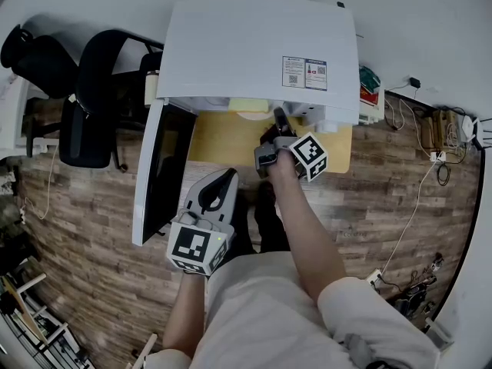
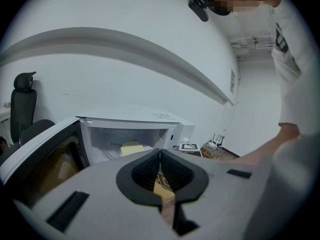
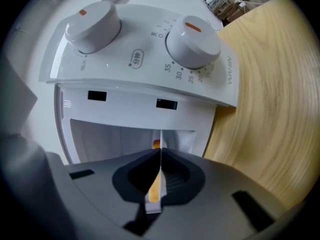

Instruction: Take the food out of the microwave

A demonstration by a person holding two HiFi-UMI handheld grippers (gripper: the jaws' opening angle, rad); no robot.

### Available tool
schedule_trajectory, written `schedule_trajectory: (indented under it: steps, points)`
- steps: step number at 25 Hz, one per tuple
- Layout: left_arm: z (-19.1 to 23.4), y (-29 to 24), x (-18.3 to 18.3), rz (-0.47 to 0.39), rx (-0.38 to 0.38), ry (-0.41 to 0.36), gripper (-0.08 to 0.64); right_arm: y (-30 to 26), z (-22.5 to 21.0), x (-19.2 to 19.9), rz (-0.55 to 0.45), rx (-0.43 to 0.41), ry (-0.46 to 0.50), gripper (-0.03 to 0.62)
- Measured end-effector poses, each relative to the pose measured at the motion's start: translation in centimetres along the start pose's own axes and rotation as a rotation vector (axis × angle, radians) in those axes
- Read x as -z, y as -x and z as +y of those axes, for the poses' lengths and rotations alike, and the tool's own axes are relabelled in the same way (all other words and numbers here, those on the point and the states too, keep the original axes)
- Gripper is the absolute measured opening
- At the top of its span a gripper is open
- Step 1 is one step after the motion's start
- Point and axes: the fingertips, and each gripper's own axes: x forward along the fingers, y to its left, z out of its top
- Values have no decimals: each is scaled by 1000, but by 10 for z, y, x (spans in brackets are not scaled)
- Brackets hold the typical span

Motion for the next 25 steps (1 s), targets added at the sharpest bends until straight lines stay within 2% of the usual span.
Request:
schedule_trajectory:
  steps: [25]
  points:
    - [-21,-3,6,-7,-68,16,11,8,4,-10,82,-182,-140,9]
